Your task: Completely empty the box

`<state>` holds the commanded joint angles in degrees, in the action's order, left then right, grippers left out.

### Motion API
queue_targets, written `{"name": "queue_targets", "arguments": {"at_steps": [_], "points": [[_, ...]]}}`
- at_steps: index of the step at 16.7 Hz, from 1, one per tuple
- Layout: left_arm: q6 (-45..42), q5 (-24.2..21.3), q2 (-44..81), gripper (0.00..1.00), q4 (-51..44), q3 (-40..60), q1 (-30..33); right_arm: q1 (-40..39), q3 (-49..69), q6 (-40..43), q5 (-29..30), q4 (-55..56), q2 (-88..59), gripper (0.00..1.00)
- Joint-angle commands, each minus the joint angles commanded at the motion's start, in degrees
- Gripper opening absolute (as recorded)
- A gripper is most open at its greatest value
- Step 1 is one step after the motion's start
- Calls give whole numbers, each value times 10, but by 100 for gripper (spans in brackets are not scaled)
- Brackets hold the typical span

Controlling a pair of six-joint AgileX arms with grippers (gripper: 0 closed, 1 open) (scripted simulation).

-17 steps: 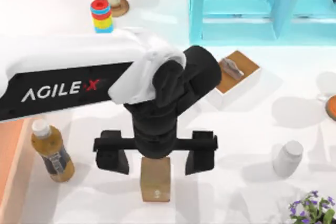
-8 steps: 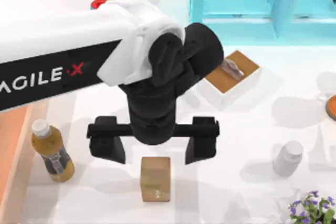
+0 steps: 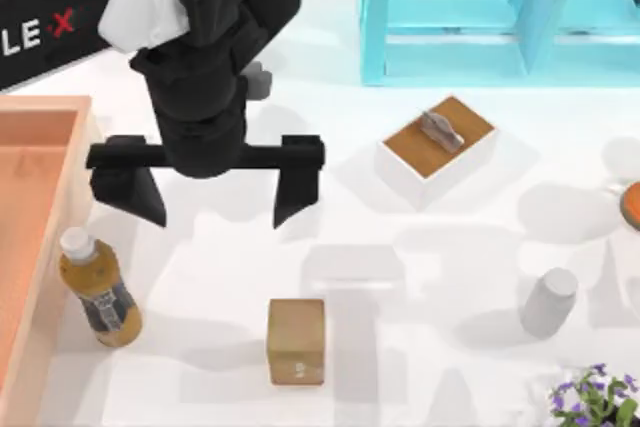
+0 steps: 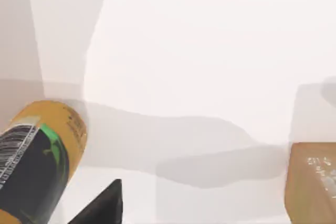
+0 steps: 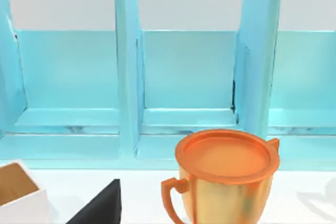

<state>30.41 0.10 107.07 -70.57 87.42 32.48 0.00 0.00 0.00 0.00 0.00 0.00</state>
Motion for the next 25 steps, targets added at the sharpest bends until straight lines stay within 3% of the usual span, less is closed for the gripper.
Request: {"name": "queue_targets", "arguments": {"at_steps": [7, 11, 19, 25], "points": [[-314, 1, 31, 100, -56, 80, -310, 0, 0, 0, 0, 0, 0, 100], [-430, 1, 33, 100, -73, 107, -426, 0, 0, 0, 0, 0, 0, 100], [-454, 1, 33, 100, -66, 104, -449, 0, 0, 0, 0, 0, 0, 100], [-456, 1, 50, 100, 52, 3, -452, 0, 0, 0, 0, 0, 0, 100]]}}
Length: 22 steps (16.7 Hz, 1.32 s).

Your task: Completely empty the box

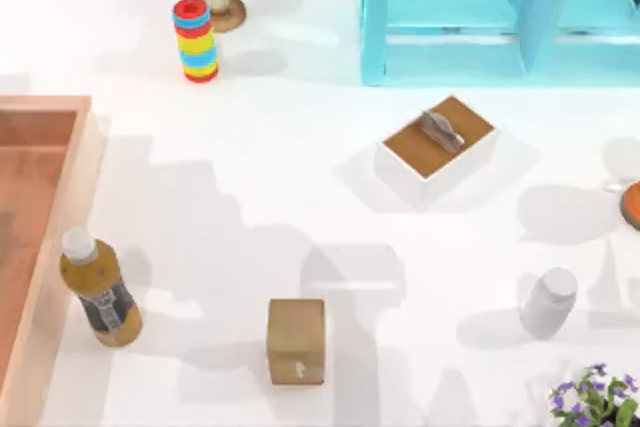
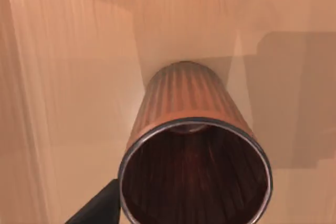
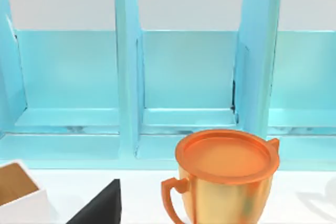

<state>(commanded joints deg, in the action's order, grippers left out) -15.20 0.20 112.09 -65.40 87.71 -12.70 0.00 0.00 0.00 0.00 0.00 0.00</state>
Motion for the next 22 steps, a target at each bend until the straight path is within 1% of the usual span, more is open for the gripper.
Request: {"name": "queue_targets", "arguments": {"at_steps": [4, 9, 22], "points": [[-2, 0, 13, 100, 74, -62, -2, 0, 0, 0, 0, 0, 0, 100], [-2, 0, 17, 100, 89, -72, -2, 0, 0, 0, 0, 0, 0, 100], [-2, 0, 17, 2, 89, -72, -2, 0, 0, 0, 0, 0, 0, 100]]}}
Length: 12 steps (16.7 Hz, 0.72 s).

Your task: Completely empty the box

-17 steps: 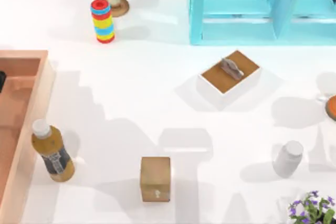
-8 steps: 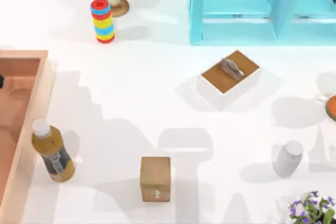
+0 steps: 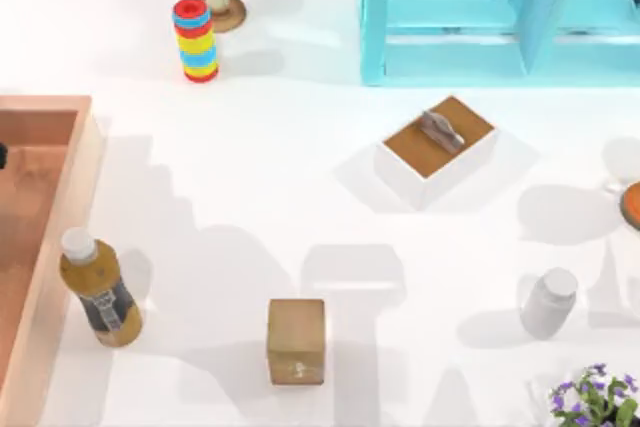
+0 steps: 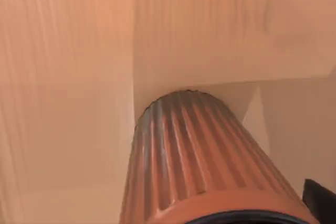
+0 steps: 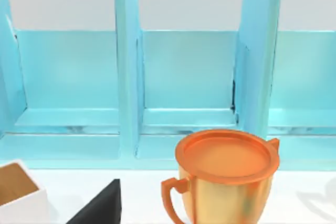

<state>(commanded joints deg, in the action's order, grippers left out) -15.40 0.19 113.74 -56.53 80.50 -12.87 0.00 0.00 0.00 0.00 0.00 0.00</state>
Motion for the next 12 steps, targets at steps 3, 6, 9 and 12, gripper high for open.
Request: {"name": "queue_targets", "arguments": {"at_steps": [3, 6, 9, 12], "points": [[0, 0, 0, 0, 0, 0, 0, 0, 0, 0, 0, 0, 0, 100], [0, 0, 0, 0, 0, 0, 0, 0, 0, 0, 0, 0, 0, 100], [-1, 0, 0, 0, 0, 0, 1, 0, 0, 0, 0, 0, 0, 100], [-7, -9, -13, 0, -12, 8, -6, 0, 0, 0, 0, 0, 0, 100]]}}
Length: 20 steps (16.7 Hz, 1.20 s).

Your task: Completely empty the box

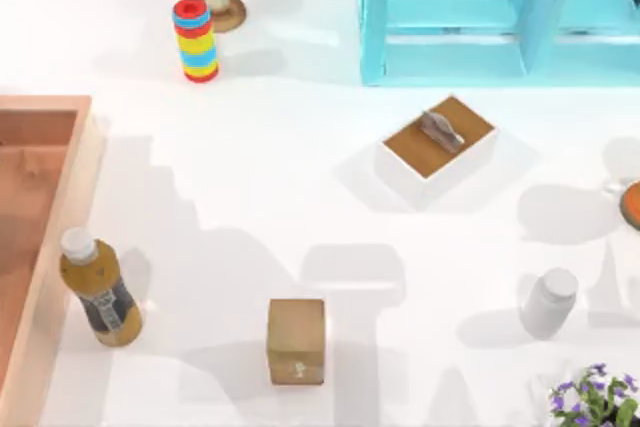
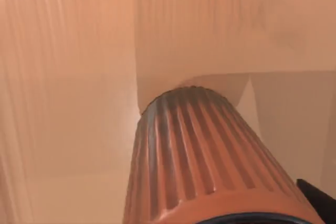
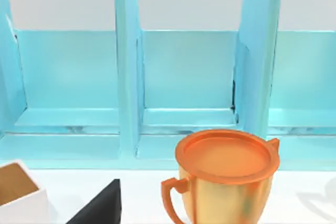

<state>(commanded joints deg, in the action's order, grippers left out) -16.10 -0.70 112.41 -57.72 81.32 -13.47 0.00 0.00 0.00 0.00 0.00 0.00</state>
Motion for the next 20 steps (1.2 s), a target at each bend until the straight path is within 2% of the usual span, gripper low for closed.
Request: {"name": "queue_targets", "arguments": {"at_steps": [6, 9, 12, 20], "points": [[-15, -40, -40, 0, -103, 102, -34, 0, 0, 0, 0, 0, 0, 100], [-9, -29, -47, 0, -170, 173, -46, 0, 0, 0, 0, 0, 0, 100], [-3, -11, -48, 0, -220, 224, -28, 0, 0, 0, 0, 0, 0, 100], [10, 9, -13, 0, -276, 253, 10, 0, 0, 0, 0, 0, 0, 100]]}}
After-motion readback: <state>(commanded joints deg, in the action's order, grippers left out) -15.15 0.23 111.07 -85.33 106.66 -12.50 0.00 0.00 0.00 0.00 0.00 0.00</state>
